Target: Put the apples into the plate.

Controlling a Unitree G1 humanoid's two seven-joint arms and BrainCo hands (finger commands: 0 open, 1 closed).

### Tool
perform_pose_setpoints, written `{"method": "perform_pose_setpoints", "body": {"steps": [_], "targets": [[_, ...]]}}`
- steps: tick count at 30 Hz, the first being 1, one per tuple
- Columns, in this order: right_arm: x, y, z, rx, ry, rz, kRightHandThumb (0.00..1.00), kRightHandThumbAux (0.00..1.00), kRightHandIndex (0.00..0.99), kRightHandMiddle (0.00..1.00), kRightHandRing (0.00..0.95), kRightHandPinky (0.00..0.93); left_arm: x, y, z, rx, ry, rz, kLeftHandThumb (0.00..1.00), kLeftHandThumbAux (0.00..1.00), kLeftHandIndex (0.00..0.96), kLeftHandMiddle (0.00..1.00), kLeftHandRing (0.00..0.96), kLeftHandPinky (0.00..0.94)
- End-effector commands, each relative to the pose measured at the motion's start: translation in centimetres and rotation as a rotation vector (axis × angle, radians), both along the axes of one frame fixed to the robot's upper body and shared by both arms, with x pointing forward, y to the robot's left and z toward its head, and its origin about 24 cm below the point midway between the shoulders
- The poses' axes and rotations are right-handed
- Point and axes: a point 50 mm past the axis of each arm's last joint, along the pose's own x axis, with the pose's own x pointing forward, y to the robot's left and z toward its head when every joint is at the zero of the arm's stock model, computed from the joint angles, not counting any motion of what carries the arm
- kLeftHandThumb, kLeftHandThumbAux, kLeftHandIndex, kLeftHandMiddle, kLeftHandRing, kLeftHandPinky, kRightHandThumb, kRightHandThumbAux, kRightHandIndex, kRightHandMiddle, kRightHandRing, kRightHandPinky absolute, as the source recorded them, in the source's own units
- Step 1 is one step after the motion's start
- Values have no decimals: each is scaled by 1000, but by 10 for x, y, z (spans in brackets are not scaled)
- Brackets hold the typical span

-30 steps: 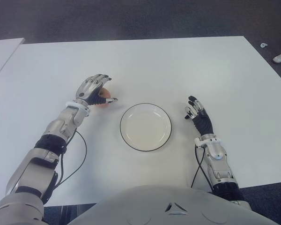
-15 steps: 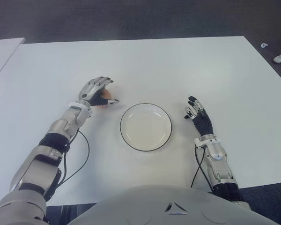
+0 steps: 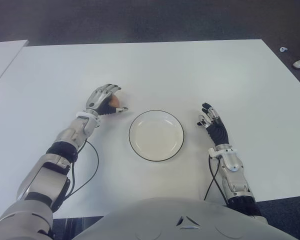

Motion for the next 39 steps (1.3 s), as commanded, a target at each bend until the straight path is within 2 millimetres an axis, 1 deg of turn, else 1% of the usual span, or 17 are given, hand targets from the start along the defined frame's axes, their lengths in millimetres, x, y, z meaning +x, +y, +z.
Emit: {"method": "perform_pose_setpoints", "body": {"steps": [1,14,19,20,21,22,23,24,25,26,27,30,32,36,39], "targets": [[-34,-4,-40,25,228,-46,111,535,0,0,0,0,-7,-3,-14,-3,56,1,261,382,143,124,103,124],[-37,-4,-37,42,219,-52,114,559,0,21,0,0,-11,-4,-21,-5,69,4,269,383,152,130,107,126],[-38,-5,-35,39,215,-43,99,549,0,5,0,0,-13,-6,-27,-3,77,4,273,381,157,137,113,138],[-38,-6,-34,35,210,-49,89,544,0,0,0,0,-15,-8,-30,-8,68,4,287,378,178,163,141,180],[-38,-7,-34,34,207,-57,90,546,0,0,0,0,-17,-9,-34,-7,62,9,372,394,270,323,301,305],[-39,-8,-33,33,205,-62,91,547,0,1,0,0,-18,-9,-36,-6,58,12,498,499,331,431,416,422],[-39,-9,-33,36,205,-68,91,547,0,2,0,0,-19,-10,-38,-1,53,14,543,536,352,469,456,464],[-39,-10,-33,38,205,-71,92,548,0,6,0,0,-19,-10,-38,4,50,15,611,590,384,551,548,554],[-40,-11,-32,42,207,-74,93,548,0,7,0,0,-19,-10,-39,11,46,17,635,610,396,580,580,586],[-40,-11,-32,46,207,-76,94,549,0,11,0,0,-19,-11,-39,16,43,18,671,638,413,639,642,646],[-40,-12,-32,51,208,-78,95,550,0,14,0,0,-19,-11,-39,22,39,19,694,656,423,677,682,685],[-40,-13,-32,63,209,-81,97,560,0,20,0,0,-19,-12,-40,33,33,22,726,679,437,750,755,751],[-40,-14,-33,67,210,-82,97,564,0,22,0,0,-18,-12,-41,37,31,22,734,685,441,771,776,770],[-39,-15,-33,87,207,-94,98,584,0,27,0,0,-19,-13,-41,62,29,12,744,691,443,821,817,783],[-39,-16,-33,88,203,-95,97,588,0,30,0,0,-18,-13,-40,68,27,10,747,693,444,837,829,787]]}}
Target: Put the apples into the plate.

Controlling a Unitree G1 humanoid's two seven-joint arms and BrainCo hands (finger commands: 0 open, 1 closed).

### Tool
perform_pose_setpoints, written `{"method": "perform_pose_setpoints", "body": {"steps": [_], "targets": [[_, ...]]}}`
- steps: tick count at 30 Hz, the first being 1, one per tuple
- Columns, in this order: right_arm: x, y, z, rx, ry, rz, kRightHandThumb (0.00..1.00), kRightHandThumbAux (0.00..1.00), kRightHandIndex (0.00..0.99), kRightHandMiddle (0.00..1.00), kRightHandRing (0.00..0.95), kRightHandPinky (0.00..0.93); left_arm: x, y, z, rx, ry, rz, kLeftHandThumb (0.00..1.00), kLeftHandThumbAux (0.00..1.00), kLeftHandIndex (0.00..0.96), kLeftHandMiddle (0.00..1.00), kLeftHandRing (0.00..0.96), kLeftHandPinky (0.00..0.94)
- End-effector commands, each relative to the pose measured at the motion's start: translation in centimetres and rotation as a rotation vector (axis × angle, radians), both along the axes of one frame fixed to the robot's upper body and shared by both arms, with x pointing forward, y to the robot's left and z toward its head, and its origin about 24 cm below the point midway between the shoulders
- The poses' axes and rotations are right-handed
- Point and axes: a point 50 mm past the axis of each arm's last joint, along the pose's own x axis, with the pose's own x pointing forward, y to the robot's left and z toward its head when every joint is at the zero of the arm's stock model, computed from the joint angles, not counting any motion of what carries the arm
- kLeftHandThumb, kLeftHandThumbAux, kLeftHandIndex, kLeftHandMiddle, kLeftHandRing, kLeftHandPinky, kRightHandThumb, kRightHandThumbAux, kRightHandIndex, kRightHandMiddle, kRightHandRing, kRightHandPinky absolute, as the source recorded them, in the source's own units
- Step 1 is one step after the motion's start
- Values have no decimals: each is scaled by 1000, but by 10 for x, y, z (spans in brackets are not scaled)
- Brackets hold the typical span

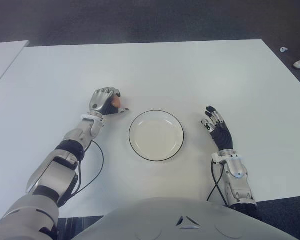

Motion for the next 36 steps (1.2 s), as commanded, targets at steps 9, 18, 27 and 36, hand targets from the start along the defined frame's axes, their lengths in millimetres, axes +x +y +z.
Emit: {"method": "perform_pose_setpoints", "body": {"steps": [9,18,27,36], "targets": [[-22,-5,-34,27,207,-48,102,576,0,41,0,0,-16,-2,-24,58,140,-16,750,694,443,856,835,718],[-20,-6,-34,29,202,-57,104,556,0,49,0,0,-15,-2,-23,56,168,-13,751,694,444,837,811,672],[-19,-7,-35,38,194,-61,111,542,13,59,0,0,-13,-3,-20,57,169,-23,751,694,444,827,800,663],[-18,-7,-36,30,188,-58,111,521,19,64,0,0,-11,-2,-16,61,159,-29,752,695,444,825,797,661]]}}
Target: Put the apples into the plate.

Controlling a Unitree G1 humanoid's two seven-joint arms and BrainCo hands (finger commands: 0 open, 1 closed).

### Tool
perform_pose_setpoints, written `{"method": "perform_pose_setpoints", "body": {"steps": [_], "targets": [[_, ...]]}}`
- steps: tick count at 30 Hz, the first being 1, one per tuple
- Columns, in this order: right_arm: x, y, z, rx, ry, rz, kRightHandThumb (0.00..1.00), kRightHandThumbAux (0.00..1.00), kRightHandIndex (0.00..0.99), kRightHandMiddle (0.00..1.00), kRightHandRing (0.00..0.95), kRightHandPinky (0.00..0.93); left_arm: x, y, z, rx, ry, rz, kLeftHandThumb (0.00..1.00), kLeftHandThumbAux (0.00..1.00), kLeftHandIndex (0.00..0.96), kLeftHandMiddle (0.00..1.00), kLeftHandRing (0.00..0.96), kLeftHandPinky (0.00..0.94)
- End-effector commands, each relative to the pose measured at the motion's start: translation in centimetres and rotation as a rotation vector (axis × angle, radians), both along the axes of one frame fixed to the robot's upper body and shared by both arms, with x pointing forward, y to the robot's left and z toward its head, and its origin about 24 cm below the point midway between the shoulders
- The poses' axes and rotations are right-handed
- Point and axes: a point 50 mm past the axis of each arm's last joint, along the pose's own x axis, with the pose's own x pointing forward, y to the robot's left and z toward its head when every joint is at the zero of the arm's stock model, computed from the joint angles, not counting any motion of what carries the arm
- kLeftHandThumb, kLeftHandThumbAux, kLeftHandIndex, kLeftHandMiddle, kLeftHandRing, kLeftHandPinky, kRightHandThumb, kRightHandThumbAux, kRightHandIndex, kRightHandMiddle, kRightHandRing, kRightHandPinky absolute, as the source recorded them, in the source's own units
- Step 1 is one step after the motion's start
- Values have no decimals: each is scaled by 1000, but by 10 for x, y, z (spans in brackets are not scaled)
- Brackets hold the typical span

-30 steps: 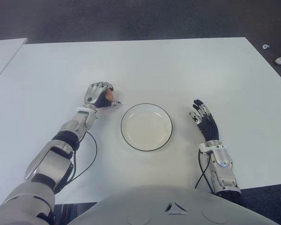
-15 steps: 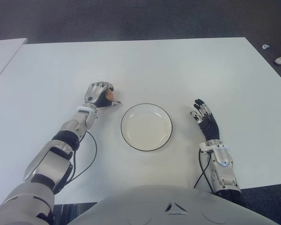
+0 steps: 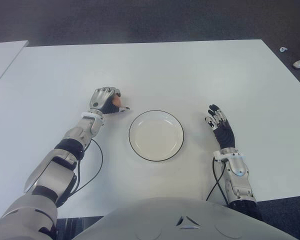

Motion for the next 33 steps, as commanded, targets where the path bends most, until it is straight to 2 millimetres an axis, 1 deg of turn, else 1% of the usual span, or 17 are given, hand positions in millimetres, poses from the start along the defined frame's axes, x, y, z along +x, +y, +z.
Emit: {"method": "perform_pose_setpoints", "body": {"steps": [1,5,6,10,11,13,15,16,20,21,24,28,30,33], "targets": [[-23,-1,-35,23,202,-27,112,521,19,65,0,0,-15,0,-21,34,122,-17,752,695,444,826,797,662],[-23,-2,-35,24,200,-27,117,520,24,72,0,0,-12,2,-15,24,105,-24,752,695,444,829,799,640],[-23,-2,-35,24,200,-26,118,521,24,74,0,0,-11,2,-13,18,101,-25,751,695,444,827,795,604],[-23,-2,-35,24,199,-26,118,524,21,75,1,0,-8,3,-3,-5,84,-32,751,694,444,822,785,550],[-23,-2,-35,25,199,-26,118,525,19,74,1,0,-7,4,-1,-9,81,-34,751,694,444,820,783,558],[-22,0,-35,29,202,-22,116,533,14,70,1,0,-1,3,17,-39,37,-50,751,694,444,818,783,585],[-21,1,-34,32,203,-20,113,554,5,61,0,0,1,2,26,-52,15,-60,752,694,444,815,786,663],[-21,1,-35,34,203,-19,112,556,4,59,0,0,2,1,30,-53,6,-66,752,694,444,814,787,673],[-21,2,-35,39,203,-18,111,571,0,54,0,0,4,-1,44,-50,-21,-83,752,693,444,813,784,656],[-21,3,-34,43,203,-19,111,574,0,53,0,0,4,-4,51,-45,-43,-99,752,693,444,813,783,652],[-21,6,-35,55,205,-21,117,590,0,54,3,0,2,-12,71,-23,-104,-154,753,693,444,822,796,714],[-21,7,-35,53,210,-21,118,597,0,50,2,0,-2,-16,80,-13,-126,-171,753,693,444,831,808,755],[-21,8,-35,47,214,-19,114,590,0,48,0,0,-7,-21,88,-6,-145,-191,753,693,444,842,819,775],[-20,10,-36,39,217,-19,107,583,0,53,0,0,-9,-24,95,11,-166,-209,752,693,444,855,834,789]]}}
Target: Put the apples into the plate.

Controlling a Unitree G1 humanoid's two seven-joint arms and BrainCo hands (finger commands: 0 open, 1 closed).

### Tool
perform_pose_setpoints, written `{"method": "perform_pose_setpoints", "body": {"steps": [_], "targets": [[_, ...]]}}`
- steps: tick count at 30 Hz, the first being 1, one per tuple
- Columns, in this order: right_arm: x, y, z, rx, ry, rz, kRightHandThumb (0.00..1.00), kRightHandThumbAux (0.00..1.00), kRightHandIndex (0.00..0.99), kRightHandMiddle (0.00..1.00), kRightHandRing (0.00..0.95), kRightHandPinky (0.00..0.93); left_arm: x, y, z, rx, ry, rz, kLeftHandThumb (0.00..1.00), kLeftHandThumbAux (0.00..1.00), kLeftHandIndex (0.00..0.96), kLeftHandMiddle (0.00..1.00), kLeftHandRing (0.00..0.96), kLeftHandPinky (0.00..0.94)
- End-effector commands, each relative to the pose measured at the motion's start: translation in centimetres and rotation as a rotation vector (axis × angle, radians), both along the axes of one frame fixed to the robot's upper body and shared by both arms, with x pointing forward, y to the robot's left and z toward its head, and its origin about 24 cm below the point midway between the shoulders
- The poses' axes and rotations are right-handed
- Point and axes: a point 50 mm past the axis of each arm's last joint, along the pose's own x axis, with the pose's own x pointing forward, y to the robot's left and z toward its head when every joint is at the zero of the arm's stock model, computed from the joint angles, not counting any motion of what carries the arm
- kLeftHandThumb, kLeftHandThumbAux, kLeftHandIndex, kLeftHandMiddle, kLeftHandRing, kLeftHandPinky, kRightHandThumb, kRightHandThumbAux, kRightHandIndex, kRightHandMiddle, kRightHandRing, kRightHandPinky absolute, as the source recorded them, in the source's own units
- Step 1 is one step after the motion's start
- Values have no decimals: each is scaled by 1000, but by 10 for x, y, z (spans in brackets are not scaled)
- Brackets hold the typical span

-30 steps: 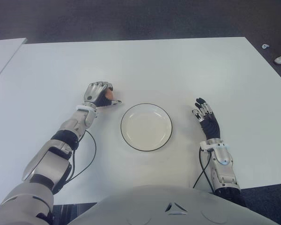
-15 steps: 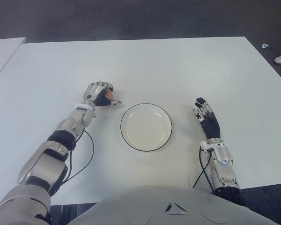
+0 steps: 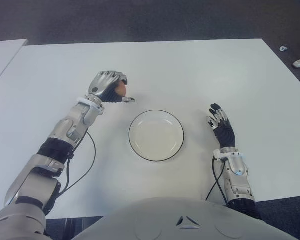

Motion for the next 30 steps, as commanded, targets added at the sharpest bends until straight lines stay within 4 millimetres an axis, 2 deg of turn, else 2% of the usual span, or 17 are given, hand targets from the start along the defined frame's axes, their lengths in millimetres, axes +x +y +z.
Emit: {"method": "perform_pose_setpoints", "body": {"steps": [1,20,26,30], "targets": [[-22,5,-36,22,228,-18,106,583,0,54,0,0,-8,-2,5,45,-2,-15,752,693,444,857,837,790],[-20,10,-40,18,229,-37,110,582,6,56,0,0,-11,-6,12,104,-28,-45,754,692,444,867,855,820],[-19,12,-40,22,235,-34,109,571,8,60,0,0,-20,-21,18,108,-76,-135,754,692,444,868,860,837],[-19,13,-42,23,236,-37,110,570,16,67,3,0,-27,-38,21,90,-101,-210,753,692,444,867,862,837]]}}
